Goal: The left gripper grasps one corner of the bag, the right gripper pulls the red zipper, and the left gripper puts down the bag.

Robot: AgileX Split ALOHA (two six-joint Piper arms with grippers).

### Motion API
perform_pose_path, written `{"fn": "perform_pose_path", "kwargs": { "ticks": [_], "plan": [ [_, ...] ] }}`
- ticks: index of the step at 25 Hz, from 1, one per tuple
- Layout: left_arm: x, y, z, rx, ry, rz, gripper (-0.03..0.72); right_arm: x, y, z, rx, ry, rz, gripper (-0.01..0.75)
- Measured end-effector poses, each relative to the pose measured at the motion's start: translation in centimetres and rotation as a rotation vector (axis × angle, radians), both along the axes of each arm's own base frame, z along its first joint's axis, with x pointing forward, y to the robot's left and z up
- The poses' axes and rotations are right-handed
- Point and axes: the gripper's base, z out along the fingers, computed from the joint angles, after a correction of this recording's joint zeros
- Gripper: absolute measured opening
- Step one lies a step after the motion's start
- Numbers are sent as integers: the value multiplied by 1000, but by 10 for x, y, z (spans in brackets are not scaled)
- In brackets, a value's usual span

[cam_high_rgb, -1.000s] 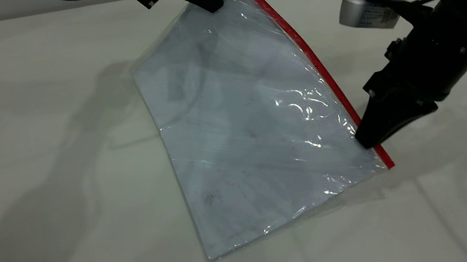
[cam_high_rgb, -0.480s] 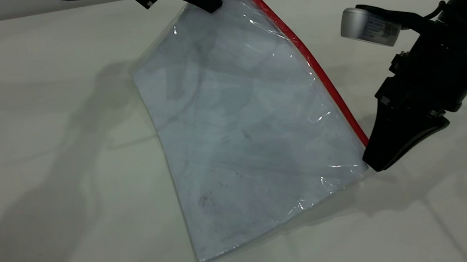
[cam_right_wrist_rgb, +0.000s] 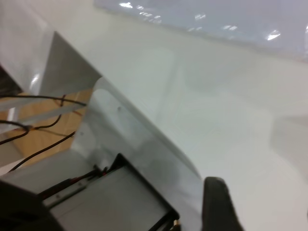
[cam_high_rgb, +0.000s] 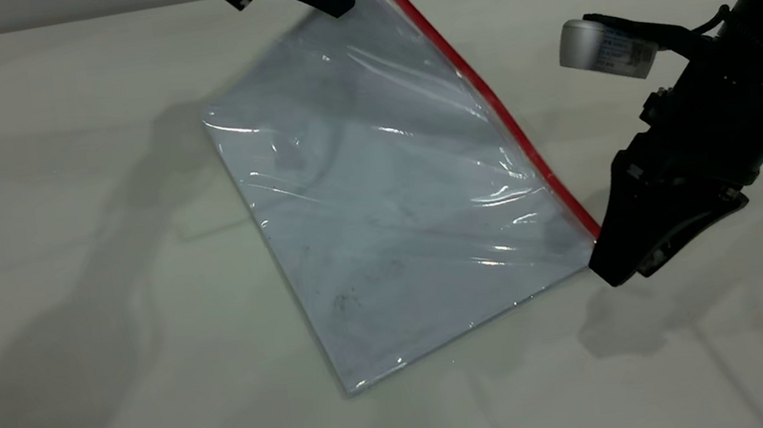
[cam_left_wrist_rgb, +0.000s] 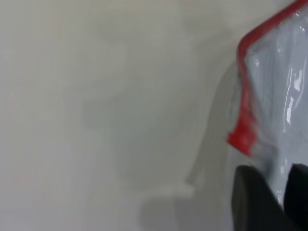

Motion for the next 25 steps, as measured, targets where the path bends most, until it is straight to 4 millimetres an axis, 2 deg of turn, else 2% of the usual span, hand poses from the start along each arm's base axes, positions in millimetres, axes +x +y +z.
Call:
{"fn": "perform_pose_path", "kwargs": {
  "ticks": [2, 6, 8, 12, 16, 18, 22, 25],
  "plan": [
    [2, -1, 1, -6, 12, 56, 338, 2, -1, -1, -19, -22, -9, 541],
    [9, 0, 2, -8, 22, 180, 491, 13, -2, 0, -45, -81, -25, 575],
    [11, 1, 1, 7, 34, 238, 536, 25, 0, 5, -41, -126, -29, 576],
    [12, 7, 9, 66, 124, 414, 563, 62, 6, 23, -18, -246, -41, 576],
    [11, 14, 43, 95, 207, 645, 564, 106, 15, 56, 12, -382, -73, 576],
    [8, 19, 69, 103, 221, 738, 565, 125, 19, 75, 36, -417, -80, 576],
    [-3, 31, 122, 137, 219, 901, 565, 155, 24, 124, 30, -484, -47, 576],
    [-17, 42, 159, 163, 213, 992, 565, 167, 21, 170, -24, -541, -28, 576]
  ]
}}
